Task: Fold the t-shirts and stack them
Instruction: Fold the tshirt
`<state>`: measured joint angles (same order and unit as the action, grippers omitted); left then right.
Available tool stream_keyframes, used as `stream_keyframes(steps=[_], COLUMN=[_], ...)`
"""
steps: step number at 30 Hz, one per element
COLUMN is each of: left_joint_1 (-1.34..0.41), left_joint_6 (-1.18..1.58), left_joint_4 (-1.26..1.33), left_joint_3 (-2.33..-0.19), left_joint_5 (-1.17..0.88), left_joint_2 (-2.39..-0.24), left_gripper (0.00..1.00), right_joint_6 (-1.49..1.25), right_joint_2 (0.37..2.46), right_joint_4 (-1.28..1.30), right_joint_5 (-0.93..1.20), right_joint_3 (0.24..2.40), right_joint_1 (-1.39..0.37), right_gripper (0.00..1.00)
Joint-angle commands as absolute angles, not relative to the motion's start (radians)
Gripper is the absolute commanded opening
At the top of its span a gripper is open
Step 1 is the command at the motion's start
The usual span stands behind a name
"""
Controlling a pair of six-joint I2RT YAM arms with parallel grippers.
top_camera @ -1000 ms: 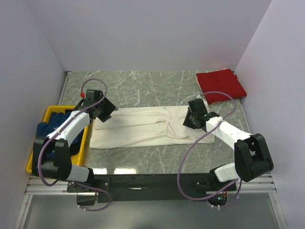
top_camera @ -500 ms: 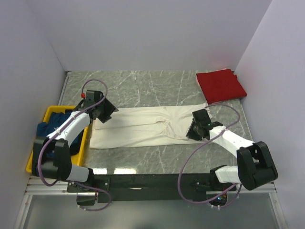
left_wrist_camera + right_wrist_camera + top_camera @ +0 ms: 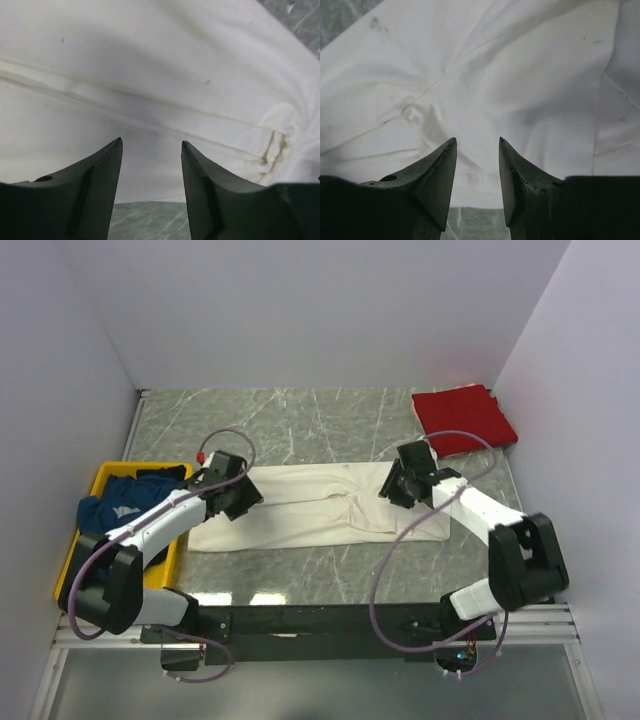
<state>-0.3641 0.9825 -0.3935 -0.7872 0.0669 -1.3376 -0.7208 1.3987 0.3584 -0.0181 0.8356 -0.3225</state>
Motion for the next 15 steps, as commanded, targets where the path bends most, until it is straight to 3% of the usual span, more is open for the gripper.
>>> stream_keyframes(steps=[1,8,15], left_joint_1=[-0.432,-0.557,-0.569], left_joint_6=[1.003,0.999,0.994], left_joint_4=[-0.417,-0.506,-0.517], left_joint_3=[-0.787,-0.847,-0.871], left_joint_5=[0.231,0.437,0.405], left_joint_2=[-1.322,-1.439,-1.554], left_gripper=[0.56,0.54,0.52], right_joint_6=[-0.726,-0.719,-0.703], right_joint_2=[1.524,1.719,1.850], right_joint_4=[0.322,0.324,0.351], right_joint_5=[-0.020,-0.021,-0.003], right_joint_3=[0.897,1.017,1.109], right_joint_1=[-0.314,-0.313,-0.319], right_gripper=[0.47,0.47,0.47])
